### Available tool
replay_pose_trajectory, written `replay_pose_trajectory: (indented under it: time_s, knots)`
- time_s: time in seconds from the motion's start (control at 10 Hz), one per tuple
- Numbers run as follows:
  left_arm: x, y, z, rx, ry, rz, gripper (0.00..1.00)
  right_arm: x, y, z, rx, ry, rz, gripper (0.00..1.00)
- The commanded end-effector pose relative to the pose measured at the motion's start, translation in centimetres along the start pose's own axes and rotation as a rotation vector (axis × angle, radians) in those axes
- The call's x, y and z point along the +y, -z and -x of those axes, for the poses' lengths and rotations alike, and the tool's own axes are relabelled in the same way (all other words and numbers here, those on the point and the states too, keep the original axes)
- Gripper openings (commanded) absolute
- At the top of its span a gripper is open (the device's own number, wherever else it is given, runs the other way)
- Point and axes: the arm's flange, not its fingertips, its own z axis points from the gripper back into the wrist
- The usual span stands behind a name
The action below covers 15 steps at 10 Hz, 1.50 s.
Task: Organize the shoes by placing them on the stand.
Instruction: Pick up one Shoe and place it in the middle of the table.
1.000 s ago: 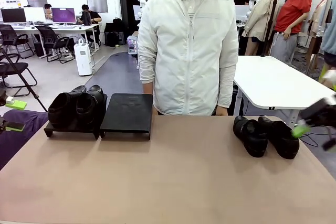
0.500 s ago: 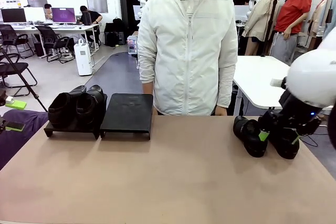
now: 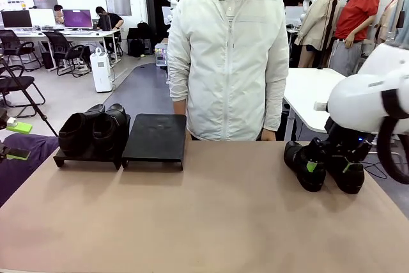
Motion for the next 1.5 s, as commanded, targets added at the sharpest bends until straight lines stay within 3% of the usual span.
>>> replay_pose_trajectory:
  time_s: [0.0,0.2,0.4,0.6,1.3,1.4]
  knots:
    - [0.1,-0.3,0.2,0.009,0.016,0.002,0.91,-4.8,3.4,-6.4,-0.002,-0.015,0.023,1.0]
    - [0.1,-0.3,0.2,0.009,0.016,0.002,0.91,-7.8,7.0,-8.4,-0.082,0.003,0.01,1.0]
    - [0.1,-0.3,0.2,0.009,0.016,0.002,0.91,-9.2,7.7,-9.1,-0.162,0.052,-0.026,1.0]
    - [0.1,-0.3,0.2,0.009,0.016,0.002,0.91,-9.5,6.5,-8.8,-0.162,0.058,-0.104,1.0]
    - [0.1,-0.3,0.2,0.009,0.016,0.002,0.91,-8.8,7.8,-9.5,-0.154,0.061,-0.132,1.0]
    - [0.1,-0.3,0.2,0.009,0.016,0.002,0.91,-8.7,8.0,-9.6,-0.134,0.062,-0.145,0.45]
